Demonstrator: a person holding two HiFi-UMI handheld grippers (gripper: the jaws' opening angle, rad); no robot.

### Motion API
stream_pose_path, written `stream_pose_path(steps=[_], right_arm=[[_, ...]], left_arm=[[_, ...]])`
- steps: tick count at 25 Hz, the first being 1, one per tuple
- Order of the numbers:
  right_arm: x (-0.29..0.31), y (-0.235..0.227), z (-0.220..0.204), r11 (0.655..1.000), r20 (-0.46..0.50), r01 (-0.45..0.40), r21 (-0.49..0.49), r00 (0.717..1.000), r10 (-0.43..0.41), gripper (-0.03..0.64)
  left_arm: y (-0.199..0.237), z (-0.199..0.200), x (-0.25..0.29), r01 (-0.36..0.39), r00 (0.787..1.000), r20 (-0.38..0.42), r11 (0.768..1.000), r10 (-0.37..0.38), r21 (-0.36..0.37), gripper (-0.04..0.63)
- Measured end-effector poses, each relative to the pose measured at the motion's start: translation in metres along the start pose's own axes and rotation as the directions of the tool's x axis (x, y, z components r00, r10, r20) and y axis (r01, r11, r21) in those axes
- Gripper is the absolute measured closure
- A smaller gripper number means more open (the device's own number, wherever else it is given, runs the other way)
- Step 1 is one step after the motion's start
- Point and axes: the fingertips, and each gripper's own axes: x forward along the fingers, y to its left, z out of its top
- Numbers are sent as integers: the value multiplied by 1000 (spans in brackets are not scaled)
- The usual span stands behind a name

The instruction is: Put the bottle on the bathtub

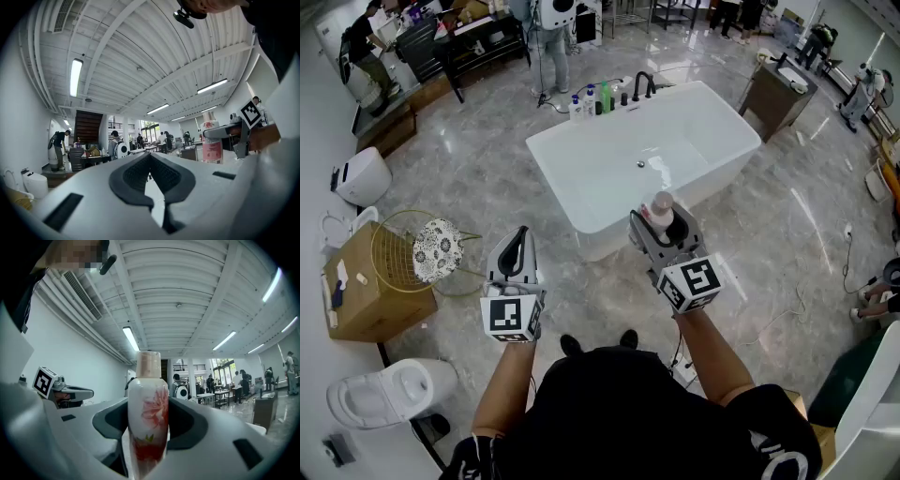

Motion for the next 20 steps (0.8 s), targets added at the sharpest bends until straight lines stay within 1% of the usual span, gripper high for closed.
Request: stream_pose_path(steps=[8,12,15,20], right_arm=[[3,2,-3,1000,-10,-3,4,1000,3,387],[1,2,-5,999,-2,-35,39,999,35,388],[4,7,-11,998,-11,-53,39,998,54,390],[20,14,-29,995,-35,-81,57,996,83,390]], left_arm=[[5,-1,0,-1,1000,-7,1000,1,-3,586],[1,-4,-1,-3,1000,-18,1000,3,-2,586],[3,-10,-5,-10,1000,-27,1000,10,-4,586],[17,-25,-11,-30,999,-33,1000,30,1,586]])
